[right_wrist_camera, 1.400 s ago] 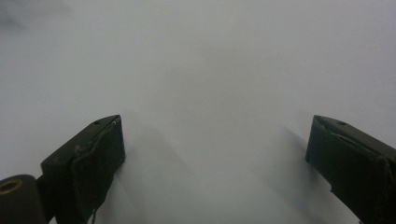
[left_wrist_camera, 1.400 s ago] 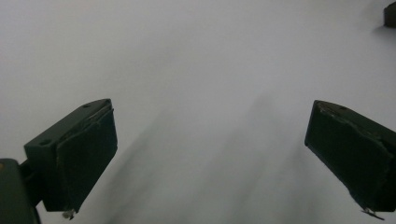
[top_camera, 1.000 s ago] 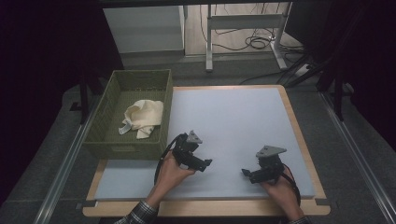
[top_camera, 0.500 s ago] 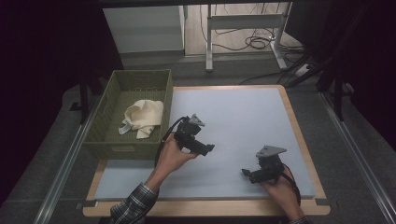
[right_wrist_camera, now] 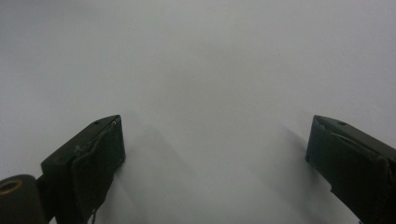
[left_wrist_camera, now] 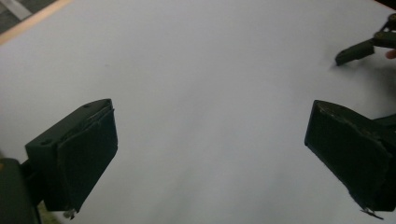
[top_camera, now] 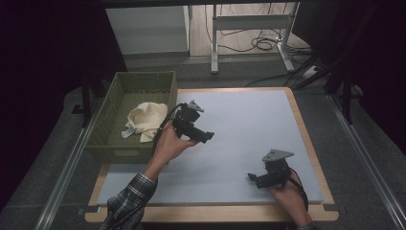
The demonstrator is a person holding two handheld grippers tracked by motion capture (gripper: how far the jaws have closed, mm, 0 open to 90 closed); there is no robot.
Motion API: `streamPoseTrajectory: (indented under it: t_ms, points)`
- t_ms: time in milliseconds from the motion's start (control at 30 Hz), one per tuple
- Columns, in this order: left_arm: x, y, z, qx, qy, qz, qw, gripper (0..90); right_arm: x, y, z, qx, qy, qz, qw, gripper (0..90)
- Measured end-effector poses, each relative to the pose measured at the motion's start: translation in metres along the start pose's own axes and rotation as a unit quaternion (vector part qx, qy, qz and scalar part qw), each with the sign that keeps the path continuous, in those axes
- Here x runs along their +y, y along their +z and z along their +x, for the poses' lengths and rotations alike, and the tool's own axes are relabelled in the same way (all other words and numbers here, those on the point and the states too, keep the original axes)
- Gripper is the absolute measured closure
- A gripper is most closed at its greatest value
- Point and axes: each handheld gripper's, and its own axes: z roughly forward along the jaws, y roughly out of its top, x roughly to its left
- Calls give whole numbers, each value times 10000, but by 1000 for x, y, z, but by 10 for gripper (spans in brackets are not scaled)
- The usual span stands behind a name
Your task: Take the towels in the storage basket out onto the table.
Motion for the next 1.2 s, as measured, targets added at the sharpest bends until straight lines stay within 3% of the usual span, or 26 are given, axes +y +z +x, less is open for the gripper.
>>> streamPoseTrajectory:
  t_ms: [500,600,700,733,867,1200]
  points:
    - [7,-27,56,439,-362,50,9984,28,0,0,0,1,2,-2,10000,47]
    - [5,-33,65,527,-458,36,9976,28,0,0,0,0,2,-1,10000,48]
    - [1,-44,86,679,-586,37,9960,28,0,0,0,1,2,-1,10000,47]
    - [1,-44,86,679,-586,37,9960,28,0,0,0,1,2,0,10000,48]
    - [-9,-52,110,883,-777,87,9930,27,0,0,0,2,3,1,10000,48]
    - [-32,-55,153,1324,-1050,295,9852,21,0,0,0,1,2,1,10000,47]
